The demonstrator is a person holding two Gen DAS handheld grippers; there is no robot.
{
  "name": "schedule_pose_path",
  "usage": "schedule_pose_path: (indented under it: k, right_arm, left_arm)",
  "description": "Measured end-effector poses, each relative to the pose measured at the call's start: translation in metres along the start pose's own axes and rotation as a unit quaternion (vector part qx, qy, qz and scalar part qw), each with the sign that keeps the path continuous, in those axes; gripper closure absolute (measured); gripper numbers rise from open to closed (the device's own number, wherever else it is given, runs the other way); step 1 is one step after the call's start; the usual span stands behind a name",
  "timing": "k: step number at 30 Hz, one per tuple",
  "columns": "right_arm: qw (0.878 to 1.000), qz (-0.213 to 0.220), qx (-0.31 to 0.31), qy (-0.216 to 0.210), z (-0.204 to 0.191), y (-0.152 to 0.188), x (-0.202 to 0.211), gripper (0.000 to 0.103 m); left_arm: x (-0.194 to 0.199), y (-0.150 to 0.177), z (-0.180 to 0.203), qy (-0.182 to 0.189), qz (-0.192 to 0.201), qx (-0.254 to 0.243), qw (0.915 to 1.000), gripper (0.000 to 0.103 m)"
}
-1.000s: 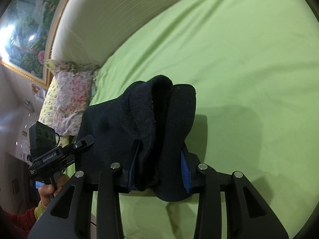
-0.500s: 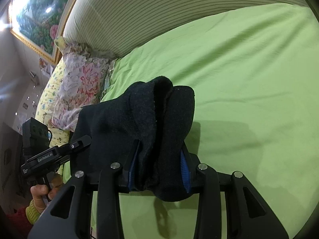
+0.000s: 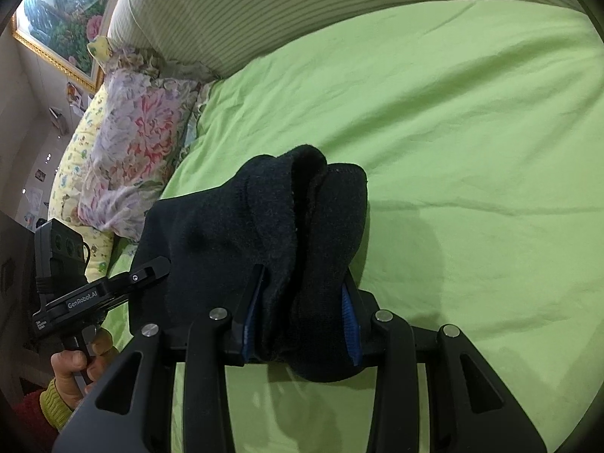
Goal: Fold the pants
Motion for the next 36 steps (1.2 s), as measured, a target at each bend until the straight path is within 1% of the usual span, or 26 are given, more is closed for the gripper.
schedule_pose_path:
  k: [7, 10, 13, 14, 15, 20, 22, 24, 26, 30, 33, 36]
  right_arm:
    - [1.0, -0.008, 0.005, 0.002, 0.004, -0.001, -0.004, 0.062]
    - [1.0, -0.01, 0.004, 0.004, 0.008, 0.0, -0.006, 0.059]
    - [1.0, -0.01, 0.001, 0.006, 0.012, 0.0, -0.008, 0.053]
    - [1.0, -0.01, 0.0, 0.006, 0.014, 0.0, -0.009, 0.051]
    - [1.0, -0.009, -0.001, 0.007, 0.015, 0.0, -0.009, 0.049]
    - [1.0, -0.006, 0.002, 0.012, 0.013, 0.0, -0.007, 0.047]
    - [1.0, -0.002, 0.008, 0.021, 0.012, 0.001, -0.005, 0.045]
    - [0.999, 0.003, 0.014, 0.036, 0.013, 0.003, -0.002, 0.038]
    - [0.999, 0.011, 0.008, 0.038, 0.015, 0.005, 0.003, 0.036]
    - [0.999, 0.024, 0.0, 0.04, 0.016, 0.01, 0.015, 0.035]
    - [0.997, 0.035, 0.013, 0.068, 0.017, 0.014, 0.024, 0.033]
    - [0.994, 0.054, 0.021, 0.098, 0.02, 0.017, 0.035, 0.031]
  left_arm:
    - [-0.006, 0.004, -0.005, 0.0, -0.003, 0.007, 1.0, 0.068]
    - [-0.007, 0.005, -0.007, -0.003, -0.004, 0.004, 1.0, 0.063]
    - [-0.008, 0.007, -0.011, -0.013, -0.003, 0.003, 0.9999, 0.051]
    - [-0.007, 0.008, -0.012, -0.017, -0.002, 0.005, 0.9998, 0.042]
    - [-0.008, 0.008, -0.015, -0.025, 0.0, 0.008, 0.9997, 0.035]
    - [-0.007, 0.011, -0.023, -0.025, -0.005, 0.023, 0.9994, 0.029]
    - [-0.006, 0.012, -0.024, -0.028, -0.005, 0.025, 0.9993, 0.029]
    - [-0.005, 0.014, -0.024, -0.036, -0.006, 0.026, 0.999, 0.024]
    - [-0.002, 0.016, -0.024, -0.041, -0.006, 0.03, 0.9987, 0.024]
    - [0.007, 0.026, -0.023, -0.05, -0.005, 0.031, 0.9983, 0.023]
    - [0.013, 0.033, -0.022, -0.067, -0.003, 0.024, 0.9974, 0.023]
    - [0.023, 0.038, -0.018, -0.085, 0.011, 0.008, 0.9963, 0.023]
Point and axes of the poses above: each gripper's, at about its wrist camera, not at the fingertips, and x roughly against the way its jaws point, z to its right, y to its underside, the point moved 8 cm from there along -x, roughly the way its jaws point, and after that the axes turned 5 degrees about -z, right-handed, at the moved point
